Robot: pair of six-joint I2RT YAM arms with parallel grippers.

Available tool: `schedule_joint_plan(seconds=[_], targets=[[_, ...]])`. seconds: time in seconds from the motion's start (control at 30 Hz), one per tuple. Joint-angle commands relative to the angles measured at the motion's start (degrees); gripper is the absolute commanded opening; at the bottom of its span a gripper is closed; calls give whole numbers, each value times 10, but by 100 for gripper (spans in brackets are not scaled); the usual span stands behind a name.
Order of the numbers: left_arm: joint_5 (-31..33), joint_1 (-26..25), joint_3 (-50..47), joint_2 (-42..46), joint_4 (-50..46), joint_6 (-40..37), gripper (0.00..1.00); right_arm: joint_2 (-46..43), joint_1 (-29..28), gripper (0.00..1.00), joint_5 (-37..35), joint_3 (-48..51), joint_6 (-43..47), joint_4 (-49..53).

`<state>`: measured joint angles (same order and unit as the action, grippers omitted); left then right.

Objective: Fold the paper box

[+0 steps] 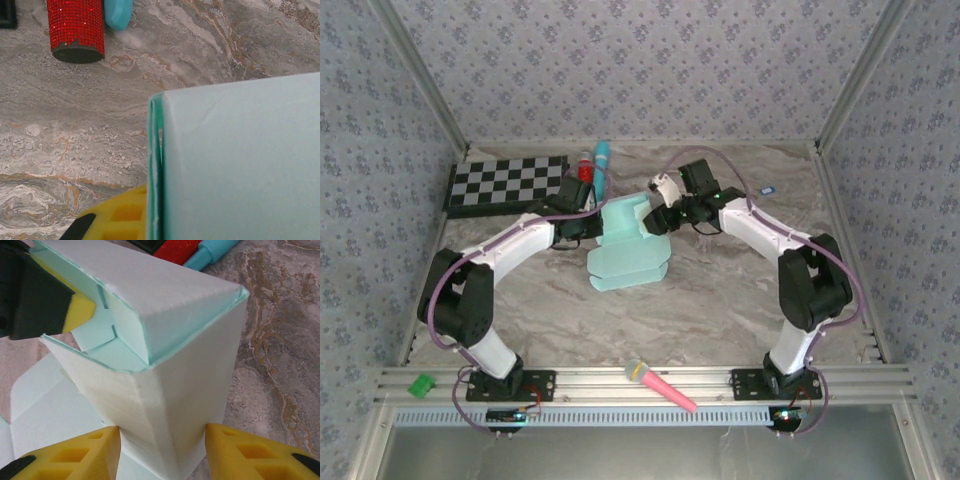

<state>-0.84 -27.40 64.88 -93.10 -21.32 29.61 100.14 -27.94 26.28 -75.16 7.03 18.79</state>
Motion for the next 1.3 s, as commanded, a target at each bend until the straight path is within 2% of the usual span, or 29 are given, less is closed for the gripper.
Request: schedule_joint_plan(seconds=[0.0, 0.57, 0.87, 1.0, 1.27], targets=[[-20, -2, 18, 13, 3, 0, 0, 20, -9, 50, -42, -22, -5, -5], [-17, -2, 17, 16, 5, 4, 0, 47, -25, 49, -108, -31, -13, -1], [-17, -2, 18, 14, 7, 4, 0, 63, -34, 46, -171, -41, -18, -1], [-18, -2, 19, 12, 7, 3, 0, 69, -38, 42, -197, -42, -26, -9], [-18, -1, 19, 10, 7, 4, 0, 81, -46, 27, -289, -50, -53, -14]])
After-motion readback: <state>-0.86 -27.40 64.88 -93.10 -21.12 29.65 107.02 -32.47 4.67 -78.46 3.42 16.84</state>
